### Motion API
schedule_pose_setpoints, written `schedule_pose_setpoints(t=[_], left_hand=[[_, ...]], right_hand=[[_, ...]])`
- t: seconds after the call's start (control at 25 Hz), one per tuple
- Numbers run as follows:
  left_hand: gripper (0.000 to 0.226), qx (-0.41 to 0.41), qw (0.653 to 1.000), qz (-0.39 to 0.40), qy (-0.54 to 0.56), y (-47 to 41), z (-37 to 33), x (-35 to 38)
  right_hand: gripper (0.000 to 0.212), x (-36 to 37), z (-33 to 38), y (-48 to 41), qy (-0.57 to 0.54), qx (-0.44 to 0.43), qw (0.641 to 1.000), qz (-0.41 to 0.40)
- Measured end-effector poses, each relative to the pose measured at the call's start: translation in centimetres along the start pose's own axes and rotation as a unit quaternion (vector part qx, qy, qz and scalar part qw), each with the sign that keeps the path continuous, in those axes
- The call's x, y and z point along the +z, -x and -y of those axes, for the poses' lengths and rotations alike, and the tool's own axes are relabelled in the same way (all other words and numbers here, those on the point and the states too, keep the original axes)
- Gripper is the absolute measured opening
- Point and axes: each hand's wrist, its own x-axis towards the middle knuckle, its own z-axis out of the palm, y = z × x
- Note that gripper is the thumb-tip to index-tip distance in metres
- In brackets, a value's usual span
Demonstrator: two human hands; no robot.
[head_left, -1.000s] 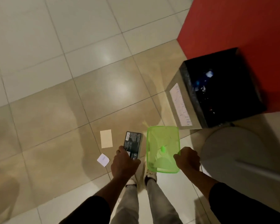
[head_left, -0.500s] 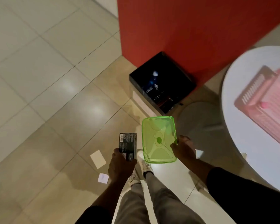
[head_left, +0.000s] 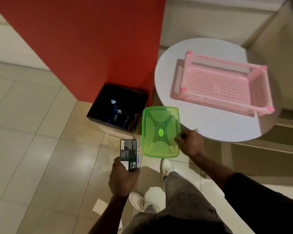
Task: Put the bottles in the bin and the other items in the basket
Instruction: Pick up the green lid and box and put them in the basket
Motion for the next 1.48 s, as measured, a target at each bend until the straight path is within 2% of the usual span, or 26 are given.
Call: schedule_pose_setpoints(t=[0.12,0.24,0.4,0.52,0.72,1.08,1.24,1.36,1.48], left_hand=[[0.076,0.028,0.999,-0.022,0.002,-1.0,-5.7,-0.7],[0.080,0.063,0.996,-0.056,0.020,-2.5,-13.2,-0.2],[0.086,0.096,0.991,-0.086,0.034,-4.7,-21.1,0.6],[0.089,0.122,0.988,-0.088,0.042,-5.9,-27.5,2.9],[0.091,0.158,0.983,-0.087,0.033,-6.6,-33.4,4.9],[0.093,0.180,0.980,-0.080,-0.022,-8.6,-35.7,4.0],[0.093,0.179,0.981,-0.070,-0.026,-8.9,-36.6,4.5],[0.091,0.185,0.981,-0.058,-0.026,-9.2,-36.8,5.3],[0.089,0.184,0.981,-0.044,-0.031,-9.3,-37.1,6.0]], right_hand=[[0.014,-4.1,-0.1,-2.2,-0.054,0.023,0.998,-0.037],[0.018,-9.6,-1.5,-7.0,-0.132,0.043,0.987,-0.078],[0.009,-15.1,-3.0,-13.9,-0.171,0.046,0.978,-0.115],[0.009,-18.7,-5.0,-20.3,-0.186,0.079,0.972,-0.118],[0.010,-18.4,-7.9,-27.6,-0.228,0.143,0.961,-0.068],[0.012,-12.5,-9.1,-33.3,-0.190,0.172,0.966,0.021],[0.010,-10.3,-10.9,-34.8,-0.155,0.181,0.971,0.021],[0.010,-8.8,-12.4,-36.1,-0.175,0.190,0.966,0.007],[0.018,-9.2,-11.7,-35.8,-0.168,0.187,0.968,-0.009]])
